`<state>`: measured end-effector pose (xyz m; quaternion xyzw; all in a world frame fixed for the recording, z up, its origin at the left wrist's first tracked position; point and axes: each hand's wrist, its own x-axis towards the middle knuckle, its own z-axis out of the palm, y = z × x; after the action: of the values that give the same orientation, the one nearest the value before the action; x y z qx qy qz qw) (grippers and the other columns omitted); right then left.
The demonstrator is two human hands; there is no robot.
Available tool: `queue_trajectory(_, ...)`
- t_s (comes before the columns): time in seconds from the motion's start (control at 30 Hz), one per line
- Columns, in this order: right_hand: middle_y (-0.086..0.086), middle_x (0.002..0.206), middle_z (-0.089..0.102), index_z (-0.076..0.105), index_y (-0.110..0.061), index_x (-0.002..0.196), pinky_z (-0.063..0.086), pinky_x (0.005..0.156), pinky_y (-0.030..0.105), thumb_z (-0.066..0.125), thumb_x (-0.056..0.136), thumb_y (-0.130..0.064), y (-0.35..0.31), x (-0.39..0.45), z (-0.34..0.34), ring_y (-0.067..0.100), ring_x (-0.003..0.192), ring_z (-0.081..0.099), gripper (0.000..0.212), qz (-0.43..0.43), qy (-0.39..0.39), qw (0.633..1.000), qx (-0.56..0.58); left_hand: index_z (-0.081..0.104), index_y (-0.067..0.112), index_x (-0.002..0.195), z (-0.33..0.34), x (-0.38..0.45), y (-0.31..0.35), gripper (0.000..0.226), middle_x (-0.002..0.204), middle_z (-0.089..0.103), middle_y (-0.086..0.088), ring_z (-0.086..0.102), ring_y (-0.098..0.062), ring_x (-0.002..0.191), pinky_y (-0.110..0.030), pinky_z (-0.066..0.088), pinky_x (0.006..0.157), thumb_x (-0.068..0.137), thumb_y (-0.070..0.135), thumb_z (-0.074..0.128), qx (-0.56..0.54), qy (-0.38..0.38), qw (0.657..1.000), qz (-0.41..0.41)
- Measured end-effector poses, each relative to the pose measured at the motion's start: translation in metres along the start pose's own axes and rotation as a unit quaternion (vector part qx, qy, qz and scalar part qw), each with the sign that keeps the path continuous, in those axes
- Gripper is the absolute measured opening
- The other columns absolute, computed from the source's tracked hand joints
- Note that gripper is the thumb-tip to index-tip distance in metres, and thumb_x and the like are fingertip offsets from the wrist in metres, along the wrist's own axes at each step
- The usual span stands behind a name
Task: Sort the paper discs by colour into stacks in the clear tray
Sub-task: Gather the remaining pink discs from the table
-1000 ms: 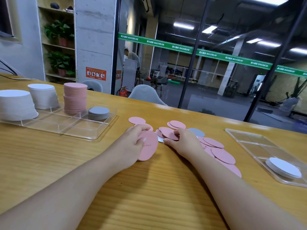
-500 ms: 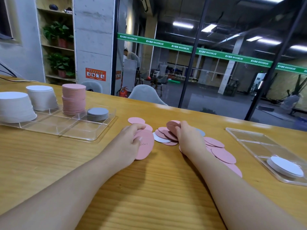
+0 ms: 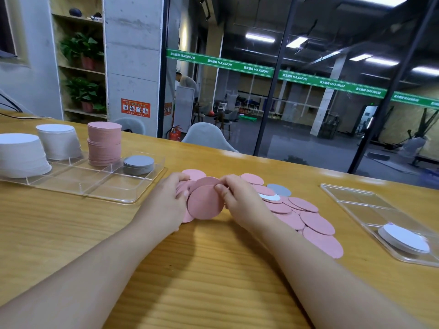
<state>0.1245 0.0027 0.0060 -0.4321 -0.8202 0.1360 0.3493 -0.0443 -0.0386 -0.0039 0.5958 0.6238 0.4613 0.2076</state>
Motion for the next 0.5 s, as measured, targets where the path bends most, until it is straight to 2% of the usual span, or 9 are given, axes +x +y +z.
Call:
queue_trajectory(0.07, -0.01, 0.085, 0.051, 0.049, -0.025, 0.093, 0.043, 0.072, 0.026, 0.041, 0.1, -0.024, -0.001, -0.001, 0.006, 0.008, 0.076, 0.049, 0.011, 0.011, 0.0, 1.0, 0.008, 0.049, 0.033, 0.123, 0.0, 0.0, 0.002, 0.029, 0.117, 0.05, 0.011, 0.058, -0.02, 0.046, -0.027, 0.05, 0.041, 0.097, 0.022, 0.043, -0.007, -0.005, 1.0, -0.006)
queue_trajectory(0.2, 0.0, 0.089, 0.058, 0.051, -0.02, 0.096, 0.052, 0.066, 0.027, 0.042, 0.1, -0.024, -0.001, -0.003, 0.01, 0.013, 0.068, 0.058, 0.01, 0.034, 0.024, 0.998, 0.038, 0.049, 0.028, 0.127, 0.001, -0.003, 0.007, 0.029, 0.118, 0.049, 0.01, 0.066, -0.025, 0.07, -0.032, 0.058, 0.062, 0.1, 0.027, 0.037, -0.069, -0.039, 0.997, 0.001)
queue_trajectory(0.27, -0.003, 0.086, 0.06, 0.049, -0.02, 0.101, 0.052, 0.07, 0.028, 0.046, 0.098, -0.021, 0.0, -0.004, 0.01, 0.012, 0.071, 0.06, 0.005, 0.033, 0.027, 0.998, 0.048, 0.048, 0.031, 0.124, 0.002, -0.004, 0.008, 0.027, 0.12, 0.048, 0.009, 0.064, -0.02, 0.073, -0.028, 0.056, 0.062, 0.1, 0.031, 0.036, -0.061, -0.057, 0.996, 0.022)
queue_trajectory(0.37, -0.01, 0.082, 0.06, 0.048, -0.023, 0.107, 0.048, 0.072, 0.021, 0.053, 0.095, -0.02, -0.003, -0.006, 0.012, 0.005, 0.075, 0.06, 0.013, 0.012, 0.021, 0.998, 0.053, 0.043, 0.038, 0.118, 0.003, -0.004, 0.002, 0.023, 0.12, 0.046, 0.007, 0.058, -0.016, 0.07, -0.027, 0.052, 0.062, 0.097, 0.028, 0.045, -0.028, -0.077, 0.995, 0.056)
queue_trajectory(0.43, -0.01, 0.084, 0.061, 0.053, -0.022, 0.102, 0.046, 0.072, 0.017, 0.055, 0.094, -0.019, -0.006, -0.005, 0.012, 0.004, 0.076, 0.058, 0.009, -0.009, 0.024, 0.998, 0.053, 0.042, 0.037, 0.125, 0.003, -0.001, -0.003, 0.033, 0.122, 0.042, 0.008, 0.053, -0.013, 0.073, -0.025, 0.046, 0.068, 0.096, 0.022, 0.048, 0.005, -0.074, 0.995, 0.061)
queue_trajectory(0.5, -0.009, 0.089, 0.062, 0.059, -0.019, 0.097, 0.044, 0.075, 0.018, 0.055, 0.094, -0.02, -0.001, -0.001, 0.009, 0.006, 0.082, 0.056, 0.005, -0.017, 0.041, 0.999, 0.022, 0.041, 0.035, 0.13, 0.004, 0.0, -0.005, 0.039, 0.122, 0.039, 0.011, 0.052, -0.014, 0.076, -0.025, 0.046, 0.068, 0.095, 0.02, 0.047, 0.005, -0.069, 0.996, 0.053)
